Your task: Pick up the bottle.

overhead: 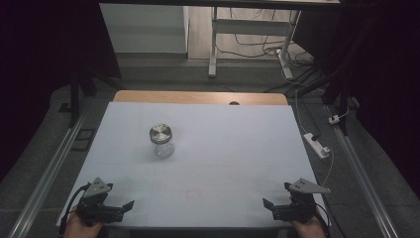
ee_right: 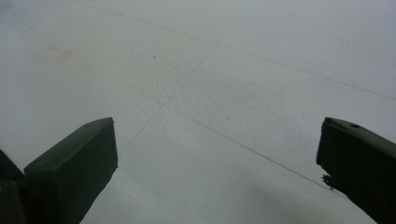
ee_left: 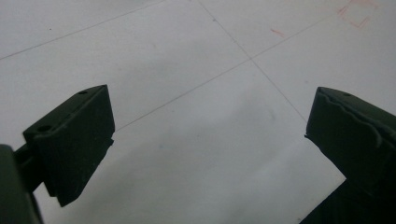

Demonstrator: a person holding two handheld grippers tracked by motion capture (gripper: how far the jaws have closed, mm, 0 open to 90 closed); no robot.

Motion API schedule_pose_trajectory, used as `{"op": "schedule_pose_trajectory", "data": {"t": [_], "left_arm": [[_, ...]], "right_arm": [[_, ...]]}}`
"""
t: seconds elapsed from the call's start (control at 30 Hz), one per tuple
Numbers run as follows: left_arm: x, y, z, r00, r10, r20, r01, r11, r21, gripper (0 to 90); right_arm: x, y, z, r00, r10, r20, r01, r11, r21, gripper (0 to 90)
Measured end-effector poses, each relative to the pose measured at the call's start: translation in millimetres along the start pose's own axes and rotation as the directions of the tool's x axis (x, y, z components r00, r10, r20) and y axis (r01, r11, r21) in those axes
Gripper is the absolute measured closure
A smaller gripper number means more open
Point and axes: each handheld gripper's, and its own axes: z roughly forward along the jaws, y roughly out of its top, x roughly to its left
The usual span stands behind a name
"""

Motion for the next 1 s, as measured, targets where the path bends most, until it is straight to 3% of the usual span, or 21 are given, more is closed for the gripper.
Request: {"op": "schedule_pose_trajectory", "data": {"t": [0.27,0.53,0.77,1.0], "left_arm": [[3.8,-0.6,-1.0,0.9991,-0.019,0.037,0.020,0.9998,-0.007,2.8],[5.7,0.0,0.7,0.9983,-0.038,0.044,0.038,0.9993,0.005,2.6],[3.8,1.0,2.0,0.9993,-0.032,0.021,0.032,0.9993,0.021,2.5],[6.9,1.0,1.0,0.9976,-0.051,0.047,0.051,0.9986,0.015,1.6]], "right_arm": [[0.8,0.2,0.8,0.9999,-0.010,-0.010,0.010,1.000,0.006,0.0],[-1.1,0.0,0.7,0.9998,0.005,-0.022,-0.004,1.000,0.005,0.0],[-0.2,0.2,1.0,0.9996,-0.007,-0.029,0.008,1.000,0.012,0.0],[0.7,0.4,2.1,0.9993,-0.016,-0.033,0.017,1.000,0.022,0.0]]}}
